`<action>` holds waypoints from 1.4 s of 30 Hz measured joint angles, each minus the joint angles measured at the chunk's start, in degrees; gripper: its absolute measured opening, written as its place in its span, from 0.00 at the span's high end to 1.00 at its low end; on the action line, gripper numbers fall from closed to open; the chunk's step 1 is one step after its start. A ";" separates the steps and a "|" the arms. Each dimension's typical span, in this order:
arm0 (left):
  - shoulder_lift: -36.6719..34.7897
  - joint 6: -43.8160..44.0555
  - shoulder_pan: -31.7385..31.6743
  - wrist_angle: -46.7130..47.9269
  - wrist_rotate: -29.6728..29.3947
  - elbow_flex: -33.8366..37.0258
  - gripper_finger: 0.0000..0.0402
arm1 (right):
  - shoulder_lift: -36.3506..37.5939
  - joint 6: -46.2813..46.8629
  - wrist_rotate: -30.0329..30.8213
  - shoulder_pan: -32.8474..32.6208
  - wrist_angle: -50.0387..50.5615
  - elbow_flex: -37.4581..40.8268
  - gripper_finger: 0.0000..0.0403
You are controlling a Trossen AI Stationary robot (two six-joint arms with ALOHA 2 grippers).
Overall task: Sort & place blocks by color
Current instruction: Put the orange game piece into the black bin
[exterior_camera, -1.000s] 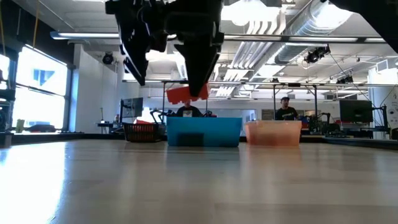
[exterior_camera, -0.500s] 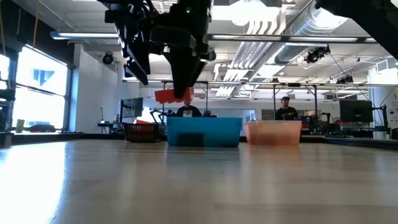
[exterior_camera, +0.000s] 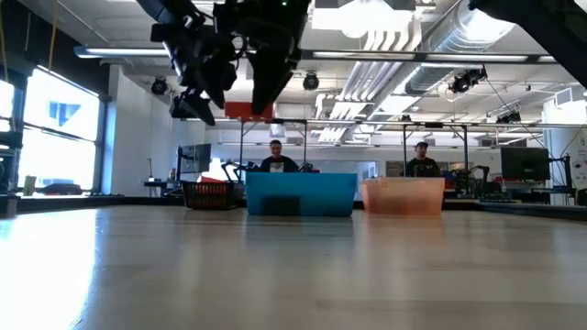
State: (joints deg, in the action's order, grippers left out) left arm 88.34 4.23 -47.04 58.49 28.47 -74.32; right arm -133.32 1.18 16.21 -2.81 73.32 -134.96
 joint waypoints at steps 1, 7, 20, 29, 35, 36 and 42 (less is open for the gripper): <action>0.03 1.31 -0.23 -0.01 0.06 0.00 0.50 | 0.40 -1.47 -0.04 0.34 0.08 -0.01 0.76; 0.27 7.76 -0.57 -0.09 7.00 0.02 0.50 | 1.94 -8.99 -0.35 2.50 0.73 -0.02 0.76; 0.27 13.83 2.36 -1.05 21.23 0.02 0.50 | 4.76 -21.27 -2.94 4.44 -0.12 -0.02 0.76; 0.27 13.79 5.60 -1.49 24.61 0.02 0.50 | 7.01 -22.90 -6.84 5.36 -4.19 -0.02 0.76; 0.27 13.63 7.26 -2.40 26.38 0.02 0.50 | 8.27 -22.67 -7.29 5.57 -7.78 -0.04 0.76; 0.27 13.61 7.59 -2.58 26.36 0.02 0.50 | 8.27 -22.41 -7.63 5.57 -7.84 -0.04 0.76; 0.27 12.82 8.54 -2.81 26.37 0.02 0.50 | 8.29 -19.97 -8.04 5.55 -8.45 -0.04 0.76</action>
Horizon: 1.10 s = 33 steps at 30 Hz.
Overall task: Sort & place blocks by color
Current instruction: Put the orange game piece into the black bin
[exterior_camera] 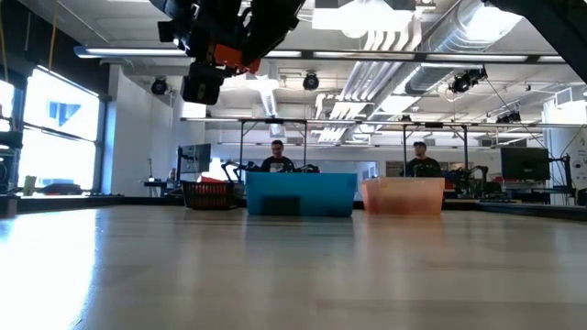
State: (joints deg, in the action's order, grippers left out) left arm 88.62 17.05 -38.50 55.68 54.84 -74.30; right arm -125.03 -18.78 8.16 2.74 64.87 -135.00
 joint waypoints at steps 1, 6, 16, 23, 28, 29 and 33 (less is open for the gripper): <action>0.00 -0.33 0.00 -0.02 0.00 0.00 0.51 | 0.00 0.64 0.03 0.00 -0.03 0.00 0.76; 0.00 -1.70 0.00 -0.07 -0.10 0.00 0.58 | 0.01 2.27 0.22 -0.02 0.07 0.00 0.76; 0.00 -8.00 -0.13 0.04 -1.55 0.00 0.81 | 0.00 6.77 1.30 -0.15 0.38 0.00 0.73; 0.00 -12.78 0.00 -0.17 -8.71 0.00 0.82 | 0.00 14.00 6.53 -1.29 -0.03 0.00 0.43; 0.00 -14.01 -0.48 -0.41 -20.59 0.00 0.83 | 0.00 19.62 9.98 -1.33 0.43 0.00 0.35; 0.00 -13.61 -0.77 -0.84 -23.84 0.00 0.82 | 0.00 21.01 10.40 -1.28 0.43 0.00 0.35; 0.00 -11.34 -2.00 -4.69 -38.70 0.00 0.81 | 0.00 25.69 10.93 -0.91 0.53 0.00 0.35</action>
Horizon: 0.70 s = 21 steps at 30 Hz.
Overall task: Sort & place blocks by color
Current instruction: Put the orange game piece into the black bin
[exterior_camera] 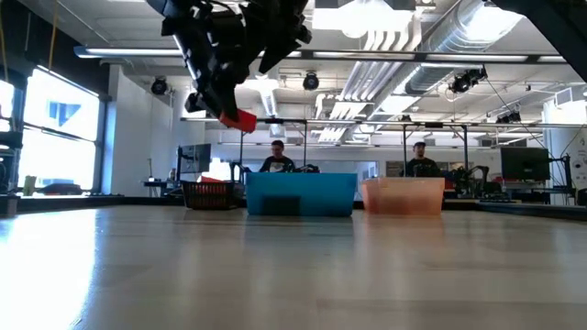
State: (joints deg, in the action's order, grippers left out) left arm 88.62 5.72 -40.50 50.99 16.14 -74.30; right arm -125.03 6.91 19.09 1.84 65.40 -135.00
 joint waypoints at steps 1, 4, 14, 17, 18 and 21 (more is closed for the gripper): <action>0.00 0.39 -0.36 -1.07 -3.12 0.00 0.81 | 0.00 0.79 0.00 0.07 0.15 0.00 0.34; 0.00 2.27 -1.90 -4.51 -9.90 0.00 0.81 | 0.00 1.23 0.54 0.17 0.70 0.00 0.34; 2.49 12.20 -7.36 -13.52 -17.44 -0.02 0.81 | 0.00 -6.21 7.84 2.26 1.48 0.00 0.34; 4.28 15.09 -8.49 -13.54 -19.74 0.00 0.81 | 0.00 -8.23 7.83 3.96 1.62 0.00 0.34; 4.75 16.19 -8.67 -13.59 -20.92 0.00 0.81 | 0.00 -8.71 7.84 4.63 1.71 0.00 0.34; 6.40 19.49 -8.66 -13.52 -24.86 0.00 0.81 | 0.00 -10.70 7.87 6.70 1.87 0.00 0.34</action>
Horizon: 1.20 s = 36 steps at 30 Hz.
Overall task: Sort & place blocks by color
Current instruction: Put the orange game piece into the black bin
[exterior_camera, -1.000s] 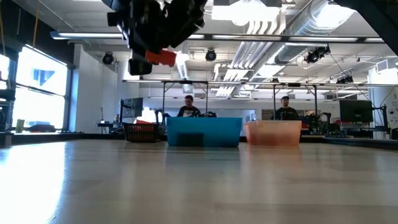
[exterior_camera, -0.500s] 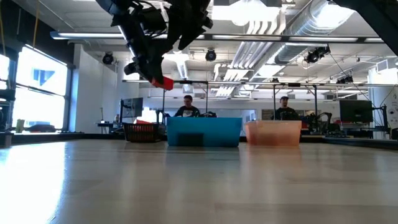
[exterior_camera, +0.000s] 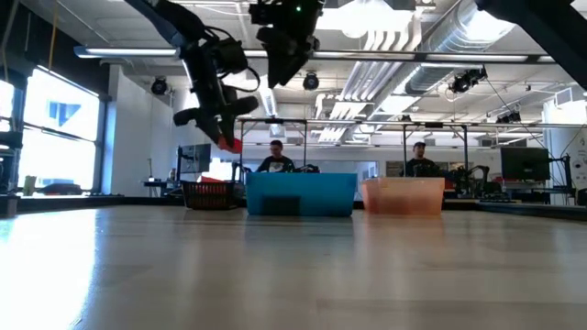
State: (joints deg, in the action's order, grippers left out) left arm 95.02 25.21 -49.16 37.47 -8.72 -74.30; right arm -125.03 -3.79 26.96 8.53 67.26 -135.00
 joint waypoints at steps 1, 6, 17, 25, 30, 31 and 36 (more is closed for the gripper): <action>0.51 0.84 0.15 -0.04 -1.68 0.00 0.81 | 0.00 -0.67 0.00 0.71 0.00 0.00 0.34; 3.93 4.28 0.56 0.01 -3.89 0.00 0.81 | 0.00 -3.33 -0.03 4.33 0.04 0.00 0.34; 9.55 11.15 2.13 0.35 -6.80 0.00 0.81 | 0.00 -5.53 -3.56 11.68 0.42 0.00 0.34; 9.64 11.70 2.38 0.23 -8.38 0.00 0.72 | 0.00 -5.71 -11.40 15.11 0.49 0.00 0.34; 9.62 11.70 2.38 0.18 -7.99 0.00 0.63 | 0.00 -6.68 -13.95 16.34 2.00 0.00 0.34; 9.51 11.70 2.35 0.18 -7.98 0.00 0.61 | 0.00 -6.73 -14.15 16.56 2.28 0.00 0.34; 8.83 11.11 2.16 0.12 -5.55 0.00 0.55 | 0.00 -7.26 -16.09 17.51 2.42 0.00 0.34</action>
State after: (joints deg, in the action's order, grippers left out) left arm 103.85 36.32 -47.00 37.58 -14.27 -74.30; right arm -125.03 -11.05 10.87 26.04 69.69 -135.00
